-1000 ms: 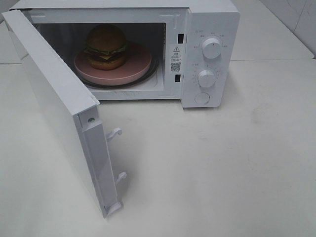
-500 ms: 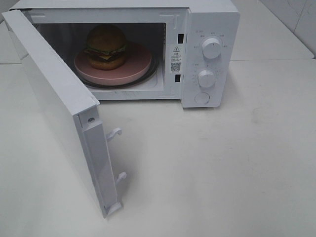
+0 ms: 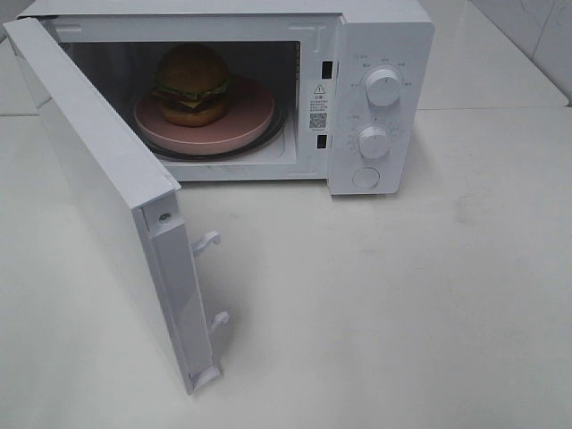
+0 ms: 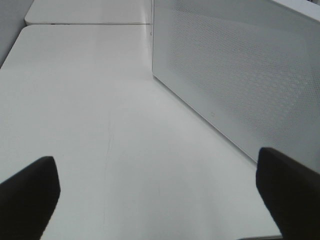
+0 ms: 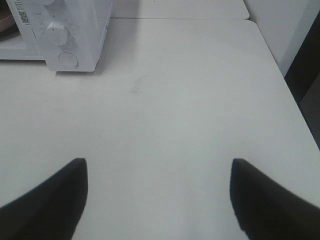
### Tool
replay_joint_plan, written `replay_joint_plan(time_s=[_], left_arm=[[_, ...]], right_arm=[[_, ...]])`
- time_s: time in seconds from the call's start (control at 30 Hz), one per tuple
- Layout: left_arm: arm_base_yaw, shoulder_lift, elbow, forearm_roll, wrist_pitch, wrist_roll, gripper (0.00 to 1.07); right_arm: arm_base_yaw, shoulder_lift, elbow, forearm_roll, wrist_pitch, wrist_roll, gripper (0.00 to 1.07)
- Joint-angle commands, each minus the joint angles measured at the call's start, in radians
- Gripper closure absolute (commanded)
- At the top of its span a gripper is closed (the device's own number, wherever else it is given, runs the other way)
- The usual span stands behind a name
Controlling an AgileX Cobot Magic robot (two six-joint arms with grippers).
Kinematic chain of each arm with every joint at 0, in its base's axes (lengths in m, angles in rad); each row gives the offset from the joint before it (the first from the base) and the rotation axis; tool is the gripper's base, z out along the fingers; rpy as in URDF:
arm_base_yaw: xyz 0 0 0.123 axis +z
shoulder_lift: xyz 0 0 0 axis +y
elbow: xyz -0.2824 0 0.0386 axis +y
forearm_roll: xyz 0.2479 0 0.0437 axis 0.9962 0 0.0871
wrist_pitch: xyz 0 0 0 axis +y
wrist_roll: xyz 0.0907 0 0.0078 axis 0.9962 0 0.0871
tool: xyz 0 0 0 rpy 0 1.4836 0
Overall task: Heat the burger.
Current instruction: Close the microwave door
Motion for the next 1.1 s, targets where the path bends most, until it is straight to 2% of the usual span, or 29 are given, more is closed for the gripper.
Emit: replay_joint_plan(time_s=[0.03,0.13,0.23,0.3,0.33,0.37,0.4,0.43,0.47,0.5,0.53,0.57,0.6,0.67,0.77,0.83,0.87,0.9,1.1], left_arm=[[0.004,-0.007,0.0,-0.003,-0.004,-0.003,0.07],[0.004,-0.006,-0.01,-0.004,-0.014,-0.005,0.09],[0.004,0.01,-0.035,-0.004,-0.026,-0.005,0.14],[0.004,0.048,-0.048,-0.003,-0.049,-0.004,0.21],[0.004,0.048,-0.048,-0.003,-0.049,-0.004,0.21],[0.004,0.08,-0.047,-0.003,-0.077,-0.004,0.3],[0.004,0.08,-0.047,-0.003,-0.077,-0.004,0.3],[0.004,0.098,-0.047,-0.003,-0.094,-0.004,0.36],[0.004,0.13,-0.047,-0.003,-0.128,-0.004,0.47],[0.004,0.13,-0.047,-0.003,-0.128,-0.004,0.47],[0.004,0.161,-0.047,-0.005,-0.16,-0.004,0.58],[0.004,0.178,-0.047,-0.005,-0.174,-0.004,0.64],[0.004,0.178,-0.047,-0.005,-0.174,-0.004,0.64],[0.004,0.238,-0.047,-0.006,-0.223,-0.004,0.81],[0.004,0.253,-0.047,-0.006,-0.239,-0.004,0.85],[0.004,0.291,-0.047,-0.006,-0.284,-0.004,0.99],[0.004,0.291,-0.047,-0.006,-0.284,-0.004,0.99],[0.004,0.318,-0.047,-0.006,-0.308,-0.004,1.07],[0.004,0.392,-0.004,-0.007,-0.457,-0.001,1.07]], right_arm=[[-0.008,-0.029,0.001,0.002,0.002,0.008,0.31],[-0.008,-0.029,0.001,0.002,0.002,0.008,0.31],[-0.008,-0.029,0.001,0.002,0.002,0.008,0.31],[-0.008,-0.029,0.001,0.002,0.002,0.008,0.31],[-0.008,-0.029,0.001,0.002,0.002,0.008,0.31],[-0.008,-0.029,0.001,0.002,0.002,0.008,0.31],[-0.008,-0.029,0.001,0.002,0.002,0.008,0.31],[-0.008,-0.029,0.001,0.002,0.002,0.008,0.31],[-0.008,-0.029,0.001,0.002,0.002,0.008,0.31],[-0.008,-0.029,0.001,0.002,0.002,0.008,0.31],[-0.008,-0.029,0.001,0.002,0.002,0.008,0.31],[-0.008,-0.029,0.001,0.002,0.002,0.008,0.31],[-0.008,-0.029,0.001,0.002,0.002,0.008,0.31],[-0.008,-0.029,0.001,0.002,0.002,0.008,0.31],[-0.008,-0.029,0.001,0.002,0.002,0.008,0.31],[-0.008,-0.029,0.001,0.002,0.002,0.008,0.31],[-0.008,-0.029,0.001,0.002,0.002,0.008,0.31],[-0.008,-0.029,0.001,0.002,0.002,0.008,0.31],[-0.008,-0.03,0.001,0.002,0.002,0.009,0.31]])
